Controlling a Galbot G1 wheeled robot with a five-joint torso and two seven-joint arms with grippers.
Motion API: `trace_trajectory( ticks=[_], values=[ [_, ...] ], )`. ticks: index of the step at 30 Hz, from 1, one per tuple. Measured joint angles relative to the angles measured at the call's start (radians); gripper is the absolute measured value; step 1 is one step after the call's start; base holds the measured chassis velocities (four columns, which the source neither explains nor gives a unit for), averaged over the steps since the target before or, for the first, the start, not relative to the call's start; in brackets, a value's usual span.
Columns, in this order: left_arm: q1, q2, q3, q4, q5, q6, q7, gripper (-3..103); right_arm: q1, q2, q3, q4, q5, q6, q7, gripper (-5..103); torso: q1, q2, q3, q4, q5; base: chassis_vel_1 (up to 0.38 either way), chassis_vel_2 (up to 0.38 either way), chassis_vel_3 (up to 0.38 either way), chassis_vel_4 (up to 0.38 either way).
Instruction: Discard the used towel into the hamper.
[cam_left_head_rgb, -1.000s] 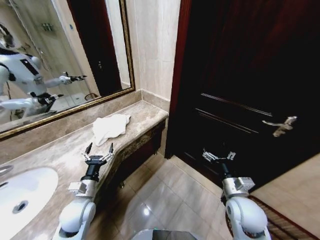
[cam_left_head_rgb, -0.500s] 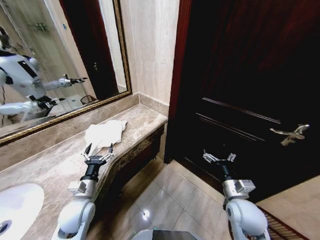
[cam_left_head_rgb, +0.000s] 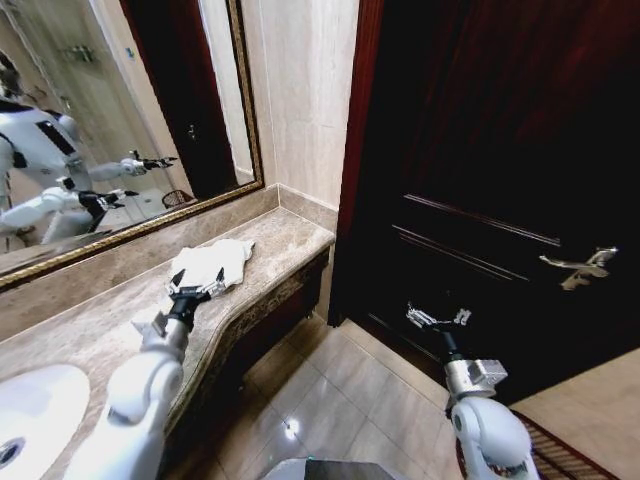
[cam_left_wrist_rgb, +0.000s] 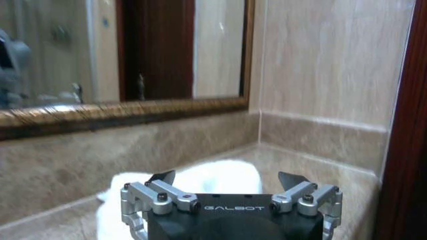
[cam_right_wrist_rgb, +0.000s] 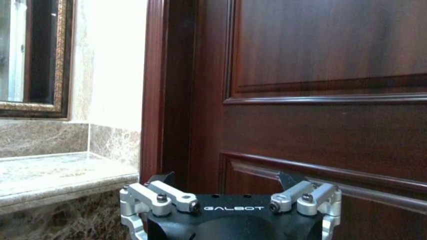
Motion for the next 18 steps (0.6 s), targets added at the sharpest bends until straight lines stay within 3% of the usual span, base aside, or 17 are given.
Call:
trace_trajectory(
  ticks=[5, 11, 18],
  values=[
    [-0.064, 0.097, 0.016, 0.045, -0.067, 0.103, -0.027, 100, -0.010, -0.005, 0.009, -0.013, 0.010, 0.010, 0.004, 100, 0.000, 0.000, 0.000, 0.0001, -0.0002, 0.000, 0.000, 0.000, 0.000],
    [-0.130, 0.173, 0.015, 0.093, -0.140, 0.179, -0.065, 100, -0.019, -0.006, 0.008, -0.024, 0.031, 0.007, 0.013, 100, 0.000, 0.000, 0.000, 0.0000, -0.0001, 0.000, 0.000, 0.000, 0.000],
    [-0.214, 0.273, 0.038, 0.196, -0.170, 0.188, -0.076, 100, -0.004, -0.007, -0.010, -0.037, 0.032, 0.002, 0.016, 100, 0.000, 0.000, 0.000, 0.0003, 0.0000, 0.000, 0.000, 0.000, 0.000]
  ],
)
